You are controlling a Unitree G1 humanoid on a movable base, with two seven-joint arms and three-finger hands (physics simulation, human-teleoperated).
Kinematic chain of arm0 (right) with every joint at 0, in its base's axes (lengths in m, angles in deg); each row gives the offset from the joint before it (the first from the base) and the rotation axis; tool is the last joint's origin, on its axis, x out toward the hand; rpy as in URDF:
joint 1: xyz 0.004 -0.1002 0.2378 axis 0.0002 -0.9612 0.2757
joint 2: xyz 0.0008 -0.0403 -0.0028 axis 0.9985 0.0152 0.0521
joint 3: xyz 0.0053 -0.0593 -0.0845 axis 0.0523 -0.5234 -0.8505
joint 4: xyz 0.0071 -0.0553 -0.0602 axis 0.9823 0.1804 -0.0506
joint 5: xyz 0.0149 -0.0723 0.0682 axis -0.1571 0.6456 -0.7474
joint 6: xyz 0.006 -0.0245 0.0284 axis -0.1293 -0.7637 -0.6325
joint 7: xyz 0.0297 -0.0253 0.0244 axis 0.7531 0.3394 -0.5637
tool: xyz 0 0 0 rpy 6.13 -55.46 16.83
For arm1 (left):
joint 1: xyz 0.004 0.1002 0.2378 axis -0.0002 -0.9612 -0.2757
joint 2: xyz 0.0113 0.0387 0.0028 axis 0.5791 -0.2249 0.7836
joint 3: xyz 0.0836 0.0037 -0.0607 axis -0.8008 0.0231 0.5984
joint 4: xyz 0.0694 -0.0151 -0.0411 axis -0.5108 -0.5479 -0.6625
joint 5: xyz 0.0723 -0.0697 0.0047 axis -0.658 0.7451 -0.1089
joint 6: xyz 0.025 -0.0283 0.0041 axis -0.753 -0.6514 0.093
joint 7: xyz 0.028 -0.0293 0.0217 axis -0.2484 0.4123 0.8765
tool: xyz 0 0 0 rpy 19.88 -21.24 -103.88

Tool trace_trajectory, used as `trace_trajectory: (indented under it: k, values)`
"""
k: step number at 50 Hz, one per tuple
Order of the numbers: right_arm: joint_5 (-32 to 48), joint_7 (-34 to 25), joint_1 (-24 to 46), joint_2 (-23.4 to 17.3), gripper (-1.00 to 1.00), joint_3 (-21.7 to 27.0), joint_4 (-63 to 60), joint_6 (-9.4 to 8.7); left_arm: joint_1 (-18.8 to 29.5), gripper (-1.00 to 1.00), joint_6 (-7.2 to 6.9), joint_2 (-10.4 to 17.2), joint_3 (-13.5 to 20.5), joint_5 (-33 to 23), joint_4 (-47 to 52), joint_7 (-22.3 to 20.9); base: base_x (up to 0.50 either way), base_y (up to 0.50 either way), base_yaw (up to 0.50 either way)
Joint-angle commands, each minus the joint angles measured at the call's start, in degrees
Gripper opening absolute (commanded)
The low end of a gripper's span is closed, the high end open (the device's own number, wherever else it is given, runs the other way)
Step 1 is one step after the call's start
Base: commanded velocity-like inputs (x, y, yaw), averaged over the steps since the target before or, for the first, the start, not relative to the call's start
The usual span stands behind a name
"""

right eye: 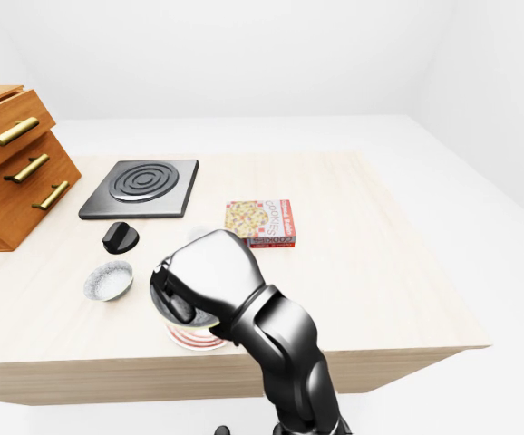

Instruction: Pick the akita bowl next to the plate and place it on the plate.

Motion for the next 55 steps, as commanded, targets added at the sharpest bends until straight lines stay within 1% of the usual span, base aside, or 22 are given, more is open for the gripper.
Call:
trace_trajectory:
  k: [1, 4, 6, 9, 12, 13, 14, 19, 20, 21, 25, 28, 29, 33, 37, 40, 42, 45, 48, 50, 53, 55]
  values:
    - [1.3, 0.0, 2.1, -1.5, -1.00, 3.6, 10.2, 0.00, 0.1, 1.00, 0.46, 0.1, -0.4, -0.1, -0.6, -0.1, 0.00, 0.00, 0.00]
    - [1.7, 0.0, 1.3, -1.1, -1.00, 3.7, 11.2, 0.00, 0.1, 1.00, 0.52, 0.1, -0.6, -0.2, -0.5, 0.0, 0.00, 0.00, 0.00]
    - [2.6, 0.0, 0.1, -1.0, -1.00, 3.0, 12.1, 0.00, 0.1, 1.00, 0.52, 0.0, -0.6, -0.3, -0.4, 0.0, 0.00, 0.00, 0.00]
    - [4.3, 0.0, 0.3, -1.1, -1.00, 2.6, 13.8, 0.00, 0.2, 1.00, 0.52, -0.1, -0.9, -0.4, -0.3, 0.2, 0.00, 0.00, 0.00]
    - [6.9, 3.4, 1.5, -1.3, -1.00, 3.2, 16.7, 0.00, 0.2, 1.00, 0.54, -0.2, -1.0, -0.5, -0.2, 0.2, 0.00, 0.00, 0.00]
    - [7.5, 4.4, 2.1, -1.3, -1.00, 3.6, 17.6, 0.00, 0.2, 1.00, 0.39, -0.3, -1.0, -0.5, 0.1, 0.3, 0.00, 0.00, 0.00]
    - [8.5, 6.7, 3.4, -1.2, -1.00, 4.4, 19.9, 0.00, 0.0, 1.00, 0.04, -0.3, -0.8, -0.3, 0.5, 0.4, 0.00, 0.00, 0.00]
    - [10.4, 9.2, 4.2, -1.1, -1.00, 5.2, 21.9, 0.00, 0.1, 1.00, -0.35, -0.5, -0.5, -0.4, 0.9, 0.5, 0.00, 0.00, 0.00]
    - [11.6, 10.8, 4.1, -1.5, -1.00, 5.3, 22.4, 0.00, 0.1, 1.00, -0.38, -0.5, -0.5, -0.5, 1.0, 0.5, 0.00, 0.00, 0.00]
    - [13.0, 12.4, 3.5, -1.9, -1.00, 5.1, 22.3, 0.00, 0.1, 1.00, -0.52, -0.6, -0.5, -0.6, 1.2, 0.6, 0.00, 0.00, 0.00]
    - [15.4, 14.3, 1.1, -1.7, -1.00, 3.8, 20.8, 0.00, 0.2, 1.00, -0.38, -0.6, -0.5, -0.7, 0.9, 0.5, 0.00, 0.00, 0.00]
    - [16.2, 14.6, -0.4, -1.3, -1.00, 2.4, 18.8, 0.00, 0.2, 1.00, -0.23, -0.5, -0.5, -0.7, 0.8, 0.4, 0.00, 0.00, 0.00]
    - [16.4, 14.0, -1.1, -0.6, -1.00, 1.6, 17.6, 0.00, 0.2, 1.00, -0.32, -0.6, -0.5, -0.6, 0.9, 0.4, 0.00, 0.00, 0.00]
    - [18.2, 16.7, -1.0, -0.9, -1.00, 1.1, 17.9, 0.00, 0.2, 1.00, -0.24, -0.6, -0.7, -0.8, 0.9, 0.5, 0.00, 0.00, 0.00]
    - [21.1, 19.6, -4.5, -1.7, -1.00, -1.5, 16.3, 0.00, 0.4, 1.00, 0.65, -0.2, -0.9, -0.7, -0.6, 0.1, 0.00, 0.00, 0.00]
    - [23.5, 23.2, -6.7, -2.6, -1.00, -2.9, 17.0, 0.00, 0.3, 1.00, 1.00, -0.1, -1.1, -0.6, -1.0, 0.0, 0.00, 0.00, 0.00]
    - [24.2, 24.3, -7.7, -3.1, -1.00, -3.6, 17.2, 0.00, 0.3, 1.00, 1.19, 0.0, -1.2, -0.5, -1.3, 0.0, 0.00, 0.00, 0.00]
    - [24.6, 25.1, -8.1, -3.4, -1.00, -4.1, 17.6, 0.00, 0.2, 1.00, 1.34, 0.0, -1.3, -0.5, -1.4, 0.0, 0.00, 0.00, 0.00]
    - [23.9, 23.9, -7.1, -2.8, -1.00, -3.8, 17.3, 0.00, 0.3, 1.00, 1.78, 0.3, -1.5, -0.5, -2.1, -0.2, 0.00, 0.00, 0.00]
    - [23.1, 22.5, -7.8, -2.5, -1.00, -4.0, 17.1, 0.00, 0.3, 1.00, 1.90, 0.3, -1.6, -0.4, -2.3, -0.1, 0.00, 0.00, 0.00]
    - [23.3, 22.7, -8.1, -2.7, -1.00, -4.3, 17.5, 0.00, 0.2, 1.00, 1.82, 0.3, -1.7, -0.3, -2.1, 0.0, 0.00, 0.00, 0.00]
    - [22.8, 21.8, -8.8, -2.7, -1.00, -4.7, 17.7, 0.00, 0.2, 1.00, 2.06, 0.4, -1.7, -0.2, -2.5, -0.2, 0.00, 0.00, 0.00]
